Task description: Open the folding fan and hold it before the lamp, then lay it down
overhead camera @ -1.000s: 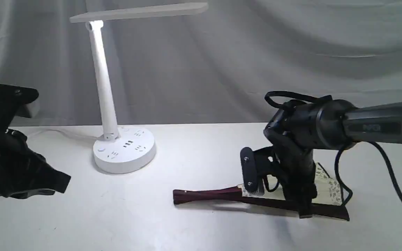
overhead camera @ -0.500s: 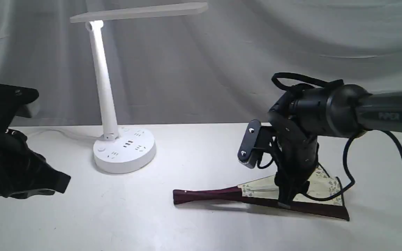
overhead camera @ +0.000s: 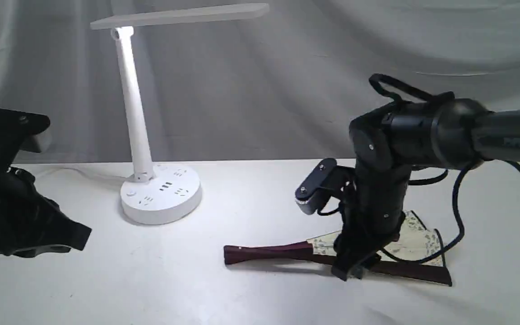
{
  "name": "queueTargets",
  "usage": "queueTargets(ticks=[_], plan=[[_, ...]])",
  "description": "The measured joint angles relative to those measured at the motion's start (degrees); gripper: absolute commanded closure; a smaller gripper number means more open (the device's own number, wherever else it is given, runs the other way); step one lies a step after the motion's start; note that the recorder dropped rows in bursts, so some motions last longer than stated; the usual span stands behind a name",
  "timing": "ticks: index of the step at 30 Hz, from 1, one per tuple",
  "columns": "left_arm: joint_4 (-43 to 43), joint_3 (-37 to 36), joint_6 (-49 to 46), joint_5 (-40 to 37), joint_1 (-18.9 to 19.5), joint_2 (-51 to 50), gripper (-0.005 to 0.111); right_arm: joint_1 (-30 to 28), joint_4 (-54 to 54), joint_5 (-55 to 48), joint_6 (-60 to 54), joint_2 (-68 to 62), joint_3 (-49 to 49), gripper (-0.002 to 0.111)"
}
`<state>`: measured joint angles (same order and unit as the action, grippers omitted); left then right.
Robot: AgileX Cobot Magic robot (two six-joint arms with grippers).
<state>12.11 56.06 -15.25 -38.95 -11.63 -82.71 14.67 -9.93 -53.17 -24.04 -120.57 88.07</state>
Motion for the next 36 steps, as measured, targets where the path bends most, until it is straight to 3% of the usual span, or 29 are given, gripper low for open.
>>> queueTargets(ticks=[5, 13, 22, 26, 32, 36], plan=[[0.00, 0.00, 0.00, 0.00, 0.00, 0.00, 0.093, -2.07, 8.82, -1.79, -1.05, 4.06, 0.00, 0.055], [5.19, 0.00, -6.20, 0.98, 0.00, -0.25, 0.093, -8.95, 19.05, -14.55, -1.11, 6.05, 0.00, 0.055], [10.71, 0.00, -11.32, -0.35, 0.00, -4.48, 0.093, -14.93, 25.00, -16.36, 0.39, 11.69, -5.78, 0.055], [6.13, 1.18, -8.53, -1.09, -2.02, -6.59, 0.093, -16.35, 25.00, -15.17, 2.37, 16.51, -10.71, 0.055], [-9.86, 5.87, 1.30, -1.90, -8.72, -11.00, 0.093, -17.21, 24.46, -12.96, 5.82, 23.84, -17.14, 0.055], [-11.66, 9.09, 2.39, -2.71, -11.84, -14.24, 0.093, -17.36, 24.46, -12.28, 6.13, 28.24, -20.83, 0.055]])
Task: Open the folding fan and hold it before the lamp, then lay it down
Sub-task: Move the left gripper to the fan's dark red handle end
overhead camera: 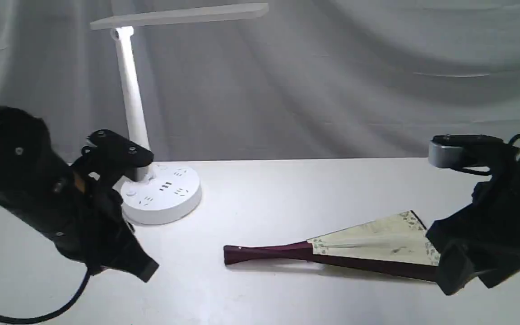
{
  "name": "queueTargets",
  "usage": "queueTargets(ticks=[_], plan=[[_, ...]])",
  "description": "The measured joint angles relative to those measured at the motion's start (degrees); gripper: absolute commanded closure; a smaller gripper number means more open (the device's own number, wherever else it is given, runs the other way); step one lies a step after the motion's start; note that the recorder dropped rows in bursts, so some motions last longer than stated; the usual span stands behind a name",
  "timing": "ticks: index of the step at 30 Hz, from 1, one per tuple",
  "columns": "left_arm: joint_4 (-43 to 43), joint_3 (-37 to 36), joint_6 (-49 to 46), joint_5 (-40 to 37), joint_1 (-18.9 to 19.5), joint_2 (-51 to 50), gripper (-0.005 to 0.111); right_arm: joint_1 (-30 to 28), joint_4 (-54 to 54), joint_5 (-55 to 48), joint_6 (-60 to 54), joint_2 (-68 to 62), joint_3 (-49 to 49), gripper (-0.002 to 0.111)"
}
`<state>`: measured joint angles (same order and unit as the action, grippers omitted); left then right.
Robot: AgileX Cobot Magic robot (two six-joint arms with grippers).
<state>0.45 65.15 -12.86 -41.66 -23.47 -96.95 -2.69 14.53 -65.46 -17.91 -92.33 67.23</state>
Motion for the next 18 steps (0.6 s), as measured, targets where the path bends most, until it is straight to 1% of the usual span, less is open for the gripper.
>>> queueTargets(ticks=[4, 10, 13, 15, 18], plan=[[-0.45, 4.41, 0.24, -1.05, -1.91, -4.32, 0.093, 0.00, 0.00, 2.17, 1.18, 2.70, -3.38, 0.055], [-0.45, 10.55, 0.24, -1.70, -4.46, -10.58, 0.093, 0.00, -0.53, 9.14, 1.32, 2.97, -6.77, 0.055], [-0.45, 13.01, -0.29, -1.70, -5.11, -13.06, 0.092, 0.00, -0.72, 10.25, 1.42, 2.97, -7.48, 0.055], [-0.45, 14.75, -0.39, -1.70, -5.21, -14.54, 0.088, 0.00, -0.81, 10.50, 1.42, 2.97, -7.48, 0.055], [-0.45, 17.79, -0.53, -1.81, -5.21, -16.97, 0.074, 0.00, -0.81, 10.69, 1.45, 2.97, -7.48, 0.055]])
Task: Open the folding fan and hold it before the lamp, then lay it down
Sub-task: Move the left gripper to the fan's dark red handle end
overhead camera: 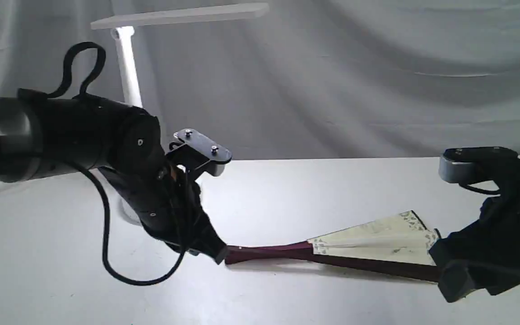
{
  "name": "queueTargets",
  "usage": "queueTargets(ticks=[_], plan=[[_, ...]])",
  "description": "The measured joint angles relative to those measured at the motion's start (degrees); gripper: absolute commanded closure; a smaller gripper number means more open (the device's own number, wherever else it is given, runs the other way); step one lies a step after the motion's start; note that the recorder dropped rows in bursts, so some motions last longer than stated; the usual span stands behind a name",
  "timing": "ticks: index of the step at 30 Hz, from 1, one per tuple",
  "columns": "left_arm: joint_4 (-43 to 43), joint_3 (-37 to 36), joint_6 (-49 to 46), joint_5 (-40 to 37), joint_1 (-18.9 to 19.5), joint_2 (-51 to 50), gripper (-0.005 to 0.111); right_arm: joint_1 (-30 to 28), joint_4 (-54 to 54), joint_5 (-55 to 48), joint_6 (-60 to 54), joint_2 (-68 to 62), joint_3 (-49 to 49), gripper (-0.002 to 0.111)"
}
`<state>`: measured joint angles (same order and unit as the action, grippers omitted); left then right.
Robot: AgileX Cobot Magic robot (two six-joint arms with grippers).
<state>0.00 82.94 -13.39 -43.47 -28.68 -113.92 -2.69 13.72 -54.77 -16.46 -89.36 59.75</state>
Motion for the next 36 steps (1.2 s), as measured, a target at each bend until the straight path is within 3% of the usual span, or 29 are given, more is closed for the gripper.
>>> queueTargets(ticks=[3, 7, 18, 36], plan=[[0.00, 2.69, 0.00, -0.35, 0.00, -1.94, 0.063, 0.00, 0.00, 0.15, 0.00, 0.00, 0.00, 0.055], [-0.32, 4.48, 0.00, 1.02, 0.00, -3.49, 0.058, 0.00, 0.00, 0.15, 0.00, 0.00, 0.00, 0.055], [-0.42, 4.85, 0.00, 13.70, 0.00, -3.91, 0.058, 0.00, 0.00, 0.51, 0.11, 0.00, 0.00, 0.055], [2.13, 5.16, -2.53, 17.11, 0.00, -7.93, 0.058, 0.00, -0.04, 0.73, 0.11, 0.00, 0.00, 0.055]])
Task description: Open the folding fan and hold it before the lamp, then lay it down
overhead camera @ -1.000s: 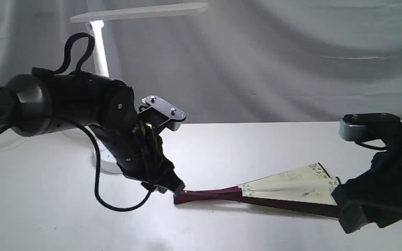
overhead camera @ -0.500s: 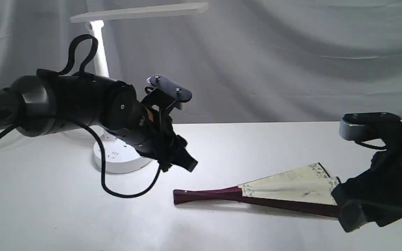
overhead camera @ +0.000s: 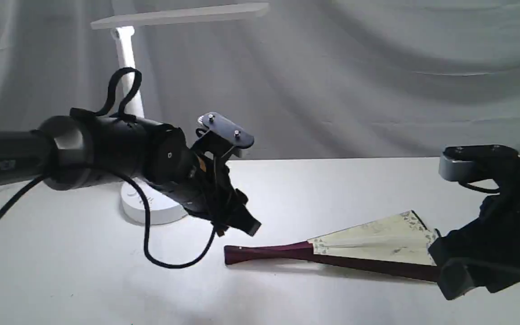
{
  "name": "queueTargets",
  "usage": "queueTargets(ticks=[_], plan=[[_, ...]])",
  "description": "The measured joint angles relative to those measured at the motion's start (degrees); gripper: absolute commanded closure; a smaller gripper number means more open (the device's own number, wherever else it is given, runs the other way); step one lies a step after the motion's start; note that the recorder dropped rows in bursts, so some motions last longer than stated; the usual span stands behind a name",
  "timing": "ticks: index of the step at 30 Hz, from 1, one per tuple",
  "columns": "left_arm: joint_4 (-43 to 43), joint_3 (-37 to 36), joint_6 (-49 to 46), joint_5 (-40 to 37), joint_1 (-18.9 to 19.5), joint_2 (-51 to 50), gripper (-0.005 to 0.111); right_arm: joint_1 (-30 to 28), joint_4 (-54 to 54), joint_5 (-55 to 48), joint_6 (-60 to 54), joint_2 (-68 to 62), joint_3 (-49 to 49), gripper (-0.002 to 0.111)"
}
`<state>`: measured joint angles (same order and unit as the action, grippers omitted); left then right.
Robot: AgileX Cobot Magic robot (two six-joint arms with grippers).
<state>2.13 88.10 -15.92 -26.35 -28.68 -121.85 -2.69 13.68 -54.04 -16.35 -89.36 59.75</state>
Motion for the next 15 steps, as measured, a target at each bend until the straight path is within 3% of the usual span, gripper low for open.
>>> queueTargets(ticks=[8, 15], plan=[[0.70, 4.66, -3.23, -5.23, 0.00, -3.30, 0.049, 0.00, 0.00, 0.00, 0.00, 0.00, 0.00, 0.055], [11.65, 7.65, -15.79, -6.81, 0.00, -6.12, 0.049, 0.00, 0.00, 0.00, 0.00, 0.00, 0.00, 0.055]])
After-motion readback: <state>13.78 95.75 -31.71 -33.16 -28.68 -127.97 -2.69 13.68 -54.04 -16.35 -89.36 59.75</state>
